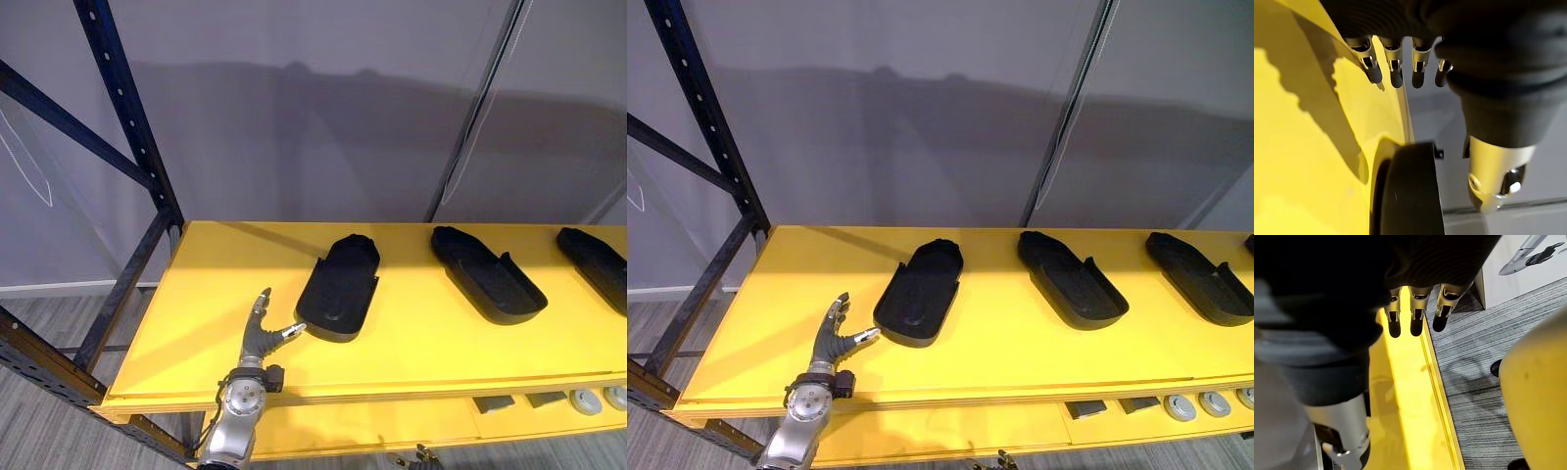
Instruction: Walk over and take plastic housings, then place them on the shelf
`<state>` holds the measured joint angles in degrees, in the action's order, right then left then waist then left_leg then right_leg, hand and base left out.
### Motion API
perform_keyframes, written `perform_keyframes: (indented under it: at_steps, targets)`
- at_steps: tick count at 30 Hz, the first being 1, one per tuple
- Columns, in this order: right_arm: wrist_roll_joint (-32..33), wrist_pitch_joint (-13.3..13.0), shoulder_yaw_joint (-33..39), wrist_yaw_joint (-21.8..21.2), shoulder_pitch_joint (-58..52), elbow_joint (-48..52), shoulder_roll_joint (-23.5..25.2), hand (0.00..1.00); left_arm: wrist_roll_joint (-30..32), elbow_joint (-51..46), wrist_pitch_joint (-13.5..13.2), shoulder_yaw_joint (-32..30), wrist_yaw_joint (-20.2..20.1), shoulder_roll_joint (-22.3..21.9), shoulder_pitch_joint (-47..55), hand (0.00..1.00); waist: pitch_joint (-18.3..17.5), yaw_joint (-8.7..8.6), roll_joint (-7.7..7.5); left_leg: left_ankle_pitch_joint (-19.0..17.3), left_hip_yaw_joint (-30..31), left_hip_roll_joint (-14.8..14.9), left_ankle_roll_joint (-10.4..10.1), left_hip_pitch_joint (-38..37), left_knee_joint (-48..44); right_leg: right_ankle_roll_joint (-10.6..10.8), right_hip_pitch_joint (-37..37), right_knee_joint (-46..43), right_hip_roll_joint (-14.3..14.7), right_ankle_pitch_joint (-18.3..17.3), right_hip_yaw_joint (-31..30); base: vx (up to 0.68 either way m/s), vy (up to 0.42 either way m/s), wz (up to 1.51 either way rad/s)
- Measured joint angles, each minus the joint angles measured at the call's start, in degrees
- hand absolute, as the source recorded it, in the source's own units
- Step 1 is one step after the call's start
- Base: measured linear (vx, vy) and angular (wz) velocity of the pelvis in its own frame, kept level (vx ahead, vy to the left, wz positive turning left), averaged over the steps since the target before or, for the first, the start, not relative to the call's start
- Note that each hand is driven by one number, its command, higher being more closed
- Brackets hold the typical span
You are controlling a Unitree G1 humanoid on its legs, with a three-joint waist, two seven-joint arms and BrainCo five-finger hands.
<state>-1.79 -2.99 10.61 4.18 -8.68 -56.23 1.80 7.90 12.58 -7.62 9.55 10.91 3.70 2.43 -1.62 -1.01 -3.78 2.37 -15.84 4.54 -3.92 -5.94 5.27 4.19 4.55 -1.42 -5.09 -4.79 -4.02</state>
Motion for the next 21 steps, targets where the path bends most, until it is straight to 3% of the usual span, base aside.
perform_keyframes:
  at_steps: [21]
  targets:
    - [-0.7,0.0,-0.6,0.0,0.1,0.2,-0.1,0.00,-2.2,-3.7,1.2,10.3,-5.1,-1.8,0.8,0.00,0.0,-0.22,-0.06,0.0,-0.4,0.1,0.0,-0.1,0.0,0.1,0.0,0.0,0.0,0.3,0.0,0.00,0.000,0.00]
